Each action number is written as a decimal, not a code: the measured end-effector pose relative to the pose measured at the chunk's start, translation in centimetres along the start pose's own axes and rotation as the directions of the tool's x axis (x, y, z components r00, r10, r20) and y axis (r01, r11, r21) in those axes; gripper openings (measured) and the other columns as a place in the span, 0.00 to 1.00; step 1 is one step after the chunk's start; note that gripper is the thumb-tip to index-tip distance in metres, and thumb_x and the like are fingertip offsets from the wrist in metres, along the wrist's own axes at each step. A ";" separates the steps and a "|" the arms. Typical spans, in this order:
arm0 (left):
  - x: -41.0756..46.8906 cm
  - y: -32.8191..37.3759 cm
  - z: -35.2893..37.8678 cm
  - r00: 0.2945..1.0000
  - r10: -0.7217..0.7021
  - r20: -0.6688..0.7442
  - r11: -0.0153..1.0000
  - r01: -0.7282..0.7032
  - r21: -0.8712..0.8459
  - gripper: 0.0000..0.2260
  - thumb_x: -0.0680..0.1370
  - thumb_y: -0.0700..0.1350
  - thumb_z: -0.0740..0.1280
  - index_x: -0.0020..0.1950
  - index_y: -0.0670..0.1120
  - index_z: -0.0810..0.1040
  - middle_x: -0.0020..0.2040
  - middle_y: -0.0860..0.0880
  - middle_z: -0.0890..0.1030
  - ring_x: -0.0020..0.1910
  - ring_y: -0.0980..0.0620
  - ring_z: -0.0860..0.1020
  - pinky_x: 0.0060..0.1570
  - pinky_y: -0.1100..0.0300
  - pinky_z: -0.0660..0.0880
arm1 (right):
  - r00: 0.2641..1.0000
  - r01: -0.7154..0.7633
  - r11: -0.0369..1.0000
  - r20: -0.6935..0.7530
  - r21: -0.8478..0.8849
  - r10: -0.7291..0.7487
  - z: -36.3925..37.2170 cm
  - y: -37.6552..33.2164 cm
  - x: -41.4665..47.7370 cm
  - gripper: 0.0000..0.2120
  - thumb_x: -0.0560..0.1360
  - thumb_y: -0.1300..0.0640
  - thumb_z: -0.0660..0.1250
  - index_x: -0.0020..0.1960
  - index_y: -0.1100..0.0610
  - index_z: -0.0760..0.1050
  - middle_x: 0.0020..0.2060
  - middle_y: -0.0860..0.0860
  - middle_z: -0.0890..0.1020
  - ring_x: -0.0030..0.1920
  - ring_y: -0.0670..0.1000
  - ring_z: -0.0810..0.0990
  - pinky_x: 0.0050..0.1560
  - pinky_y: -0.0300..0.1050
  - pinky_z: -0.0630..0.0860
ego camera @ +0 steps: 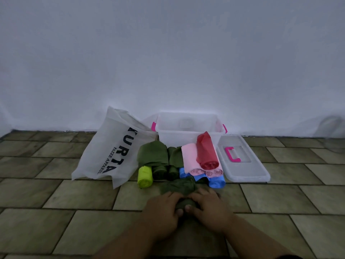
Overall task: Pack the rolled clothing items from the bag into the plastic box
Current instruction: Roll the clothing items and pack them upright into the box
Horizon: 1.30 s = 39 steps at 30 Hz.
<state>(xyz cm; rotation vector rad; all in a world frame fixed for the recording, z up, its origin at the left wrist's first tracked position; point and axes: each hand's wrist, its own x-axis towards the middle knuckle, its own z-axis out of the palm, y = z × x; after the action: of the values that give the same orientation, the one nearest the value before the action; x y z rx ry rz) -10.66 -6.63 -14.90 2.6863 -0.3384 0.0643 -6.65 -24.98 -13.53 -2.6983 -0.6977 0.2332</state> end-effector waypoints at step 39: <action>1.7 5.6 -1.0 0.608 -0.684 0.403 -0.068 0.497 -0.865 0.20 0.79 0.48 0.64 0.70 0.50 0.67 0.57 0.44 0.76 0.51 0.42 0.77 0.47 0.47 0.79 | 0.936 -0.350 0.794 0.207 0.497 0.283 -0.8 -2.9 -2.6 0.09 0.71 0.48 0.68 0.46 0.51 0.75 0.42 0.47 0.82 0.44 0.45 0.80 0.44 0.39 0.76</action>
<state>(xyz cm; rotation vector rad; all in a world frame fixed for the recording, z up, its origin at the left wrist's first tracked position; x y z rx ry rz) -10.39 -11.52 -11.52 1.2795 0.7534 -0.1593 -9.99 -24.11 -11.54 -2.2516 -0.1549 0.5878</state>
